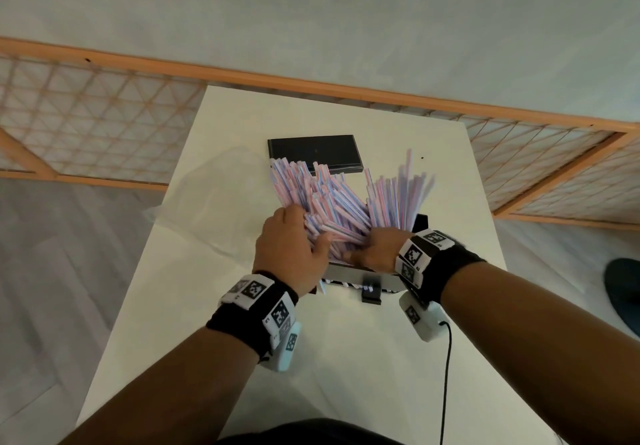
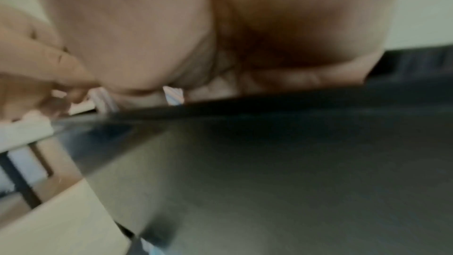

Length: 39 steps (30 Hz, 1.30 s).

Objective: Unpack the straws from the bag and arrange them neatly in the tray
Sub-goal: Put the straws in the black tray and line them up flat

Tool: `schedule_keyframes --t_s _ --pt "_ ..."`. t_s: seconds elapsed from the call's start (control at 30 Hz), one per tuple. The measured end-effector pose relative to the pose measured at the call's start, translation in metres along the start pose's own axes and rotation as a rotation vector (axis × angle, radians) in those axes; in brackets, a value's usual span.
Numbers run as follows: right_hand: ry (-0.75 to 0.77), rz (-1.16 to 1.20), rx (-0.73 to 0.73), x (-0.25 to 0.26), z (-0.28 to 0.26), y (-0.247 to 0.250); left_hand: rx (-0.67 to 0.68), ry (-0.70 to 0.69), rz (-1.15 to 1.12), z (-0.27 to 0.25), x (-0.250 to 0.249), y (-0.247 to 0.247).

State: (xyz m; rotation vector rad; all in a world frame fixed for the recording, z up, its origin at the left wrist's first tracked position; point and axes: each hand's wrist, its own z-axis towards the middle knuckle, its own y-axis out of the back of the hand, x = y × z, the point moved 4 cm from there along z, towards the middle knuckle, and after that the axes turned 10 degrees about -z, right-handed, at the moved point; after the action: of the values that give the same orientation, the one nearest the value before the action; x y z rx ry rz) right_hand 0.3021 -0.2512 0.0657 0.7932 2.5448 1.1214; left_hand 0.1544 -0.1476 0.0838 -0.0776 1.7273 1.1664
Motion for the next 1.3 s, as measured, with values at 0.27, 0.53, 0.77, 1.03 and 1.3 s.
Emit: schedule_keyframes --t_s 0.27,0.53,0.77,1.03,1.3 --pt "0.022 0.109 -0.209 -0.009 -0.026 0.007 0.077 0.039 -0.009 0.018 -0.005 0.008" --pt "-0.434 0.309 -0.418 -0.052 -0.06 0.014 -0.09 0.196 -0.193 0.013 0.002 0.017" --pt "-0.366 0.7 -0.416 -0.019 -0.045 0.002 -0.048 0.248 -0.217 0.018 0.008 0.02" --pt "-0.561 0.653 -0.397 -0.038 -0.044 -0.012 -0.018 0.189 -0.188 0.012 -0.003 0.019" --pt "-0.461 0.575 -0.55 -0.038 -0.068 0.008 -0.004 0.199 -0.184 0.011 0.0 0.019"
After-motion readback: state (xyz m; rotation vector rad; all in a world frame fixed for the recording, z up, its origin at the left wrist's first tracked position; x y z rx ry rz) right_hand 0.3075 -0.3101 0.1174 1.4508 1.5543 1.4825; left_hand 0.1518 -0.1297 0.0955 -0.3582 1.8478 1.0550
